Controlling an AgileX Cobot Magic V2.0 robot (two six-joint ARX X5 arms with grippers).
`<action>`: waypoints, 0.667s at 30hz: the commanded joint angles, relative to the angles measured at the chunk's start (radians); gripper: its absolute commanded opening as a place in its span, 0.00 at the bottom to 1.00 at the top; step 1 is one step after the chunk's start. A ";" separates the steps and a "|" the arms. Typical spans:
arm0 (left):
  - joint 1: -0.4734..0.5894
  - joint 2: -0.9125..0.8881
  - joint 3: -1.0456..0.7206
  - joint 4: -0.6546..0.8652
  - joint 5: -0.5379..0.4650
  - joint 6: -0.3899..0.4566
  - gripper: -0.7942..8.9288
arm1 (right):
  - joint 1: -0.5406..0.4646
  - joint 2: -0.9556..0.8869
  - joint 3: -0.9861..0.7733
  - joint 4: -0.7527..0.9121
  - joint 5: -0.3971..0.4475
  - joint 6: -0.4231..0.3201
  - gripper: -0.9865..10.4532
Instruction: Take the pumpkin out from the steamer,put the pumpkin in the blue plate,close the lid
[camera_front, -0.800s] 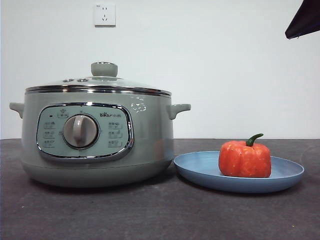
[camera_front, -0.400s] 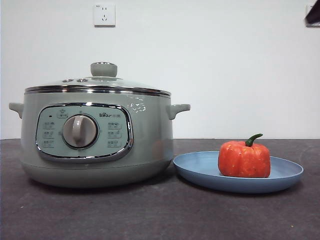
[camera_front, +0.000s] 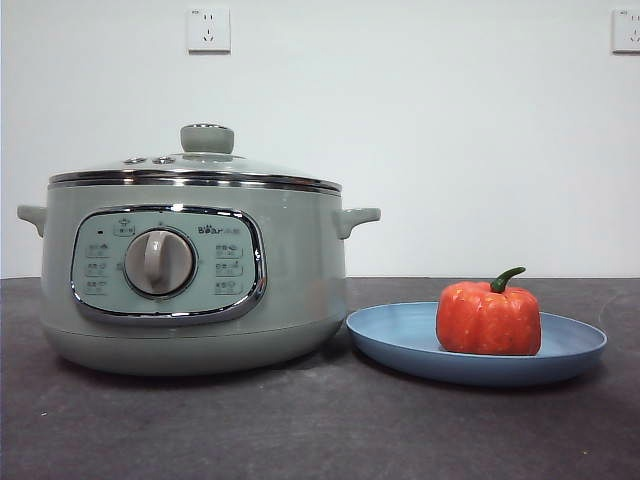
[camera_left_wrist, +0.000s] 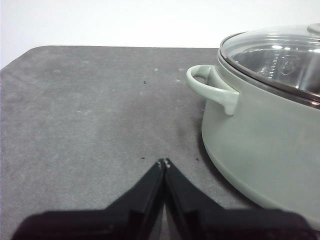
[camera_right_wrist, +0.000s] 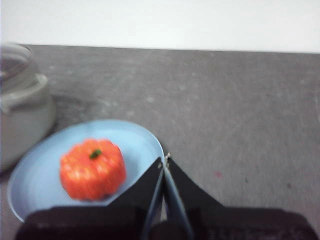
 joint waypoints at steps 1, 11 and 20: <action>0.002 -0.002 -0.016 0.002 0.003 -0.006 0.08 | -0.006 -0.032 -0.064 0.035 -0.002 -0.007 0.09; 0.002 -0.002 -0.016 0.002 0.003 -0.006 0.08 | -0.005 -0.112 -0.157 0.095 0.001 0.074 0.09; 0.002 -0.002 -0.016 0.002 0.003 -0.006 0.08 | -0.005 -0.101 -0.157 0.095 0.005 0.079 0.09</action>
